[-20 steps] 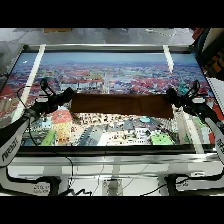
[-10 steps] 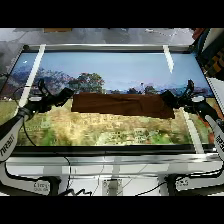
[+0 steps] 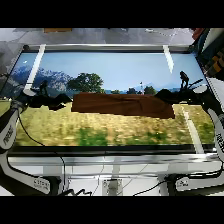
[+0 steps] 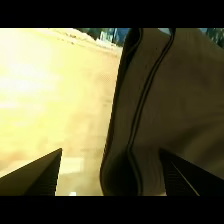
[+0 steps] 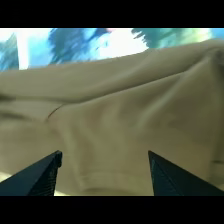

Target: Fold the clothes and pants, and hang the long-sleeved shirts on hangers.

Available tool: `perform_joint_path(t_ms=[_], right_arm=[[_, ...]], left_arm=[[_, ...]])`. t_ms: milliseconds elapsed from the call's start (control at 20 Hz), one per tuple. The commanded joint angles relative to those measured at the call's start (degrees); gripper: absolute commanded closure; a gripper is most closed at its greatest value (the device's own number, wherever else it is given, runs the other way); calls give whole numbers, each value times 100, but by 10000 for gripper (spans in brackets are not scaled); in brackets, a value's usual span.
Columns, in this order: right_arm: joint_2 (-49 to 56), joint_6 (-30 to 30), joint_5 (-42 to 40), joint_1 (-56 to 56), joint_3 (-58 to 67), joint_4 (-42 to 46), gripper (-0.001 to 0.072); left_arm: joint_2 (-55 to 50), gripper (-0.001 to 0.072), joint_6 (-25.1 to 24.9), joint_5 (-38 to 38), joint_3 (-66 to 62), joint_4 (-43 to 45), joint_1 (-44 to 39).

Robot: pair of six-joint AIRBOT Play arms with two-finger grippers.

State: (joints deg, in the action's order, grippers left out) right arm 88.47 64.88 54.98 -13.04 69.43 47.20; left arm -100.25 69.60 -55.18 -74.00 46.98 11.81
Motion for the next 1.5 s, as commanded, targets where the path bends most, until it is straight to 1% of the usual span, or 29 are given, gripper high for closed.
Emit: perform_joint_path(t_ms=[0,50,150,200,250,300,350,400,450,500,550,600,650,850,900,950,1050,1150,1200,1300,1350,1450], right_arm=[[-2,2,457,221,129,48,100],[-2,2,459,280,129,50,100],[-2,2,455,387,129,59,101],[-2,2,435,431,129,61,101],[-2,2,409,461,127,59,101],[-2,2,391,492,127,57,101],[-2,2,382,516,127,55,101],[-2,2,369,555,127,55,101],[-2,2,350,601,127,55,101],[-2,2,337,660,129,55,101],[-2,2,240,732,129,57,102],[-2,2,175,804,129,52,111],[-2,2,79,885,129,42,188],[-2,4,-306,1338,129,-175,695],[-2,66,-428,1506,129,-175,699],[0,317,-568,1683,129,-146,700],[0,761,-960,2094,129,-26,700],[0,776,-1408,2586,129,-42,701],[11,800,-1655,2839,129,-39,701],[129,1060,-2236,3375,129,-39,701],[236,1237,-2487,3646,149,-46,701],[570,1502,-2562,4131,398,-50,701]], left_arm=[[-608,2,404,-299,-533,160,-223],[-730,2,363,-302,-586,-42,-282],[-824,9,-48,-304,-597,-638,-413],[-826,76,-205,-306,-597,-804,-498],[-822,185,-271,-306,-597,-870,-597],[-822,261,-304,-304,-597,-868,-704],[-822,309,-304,-306,-597,-868,-796],[-820,312,-304,-304,-597,-870,-883],[-820,332,-304,-302,-597,-868,-949],[-813,469,-321,-304,-597,-870,-990],[-793,644,-385,-323,-599,-872,-1001],[-748,686,-531,-404,-603,-872,-997],[-656,687,-651,-476,-603,-868,-955],[138,688,-710,-754,-603,-841,-619],[417,688,-706,-911,-603,-822,-520],[695,689,-693,-1043,-603,-708,-448],[1311,689,-227,-1421,-603,-186,-385],[1821,689,153,-1867,-603,341,-413],[2048,688,323,-2096,-603,400,-422],[2420,688,678,-2315,-603,190,-422],[2577,688,713,-2363,-603,9,-422],[2859,687,706,-2376,-603,-361,-422]])
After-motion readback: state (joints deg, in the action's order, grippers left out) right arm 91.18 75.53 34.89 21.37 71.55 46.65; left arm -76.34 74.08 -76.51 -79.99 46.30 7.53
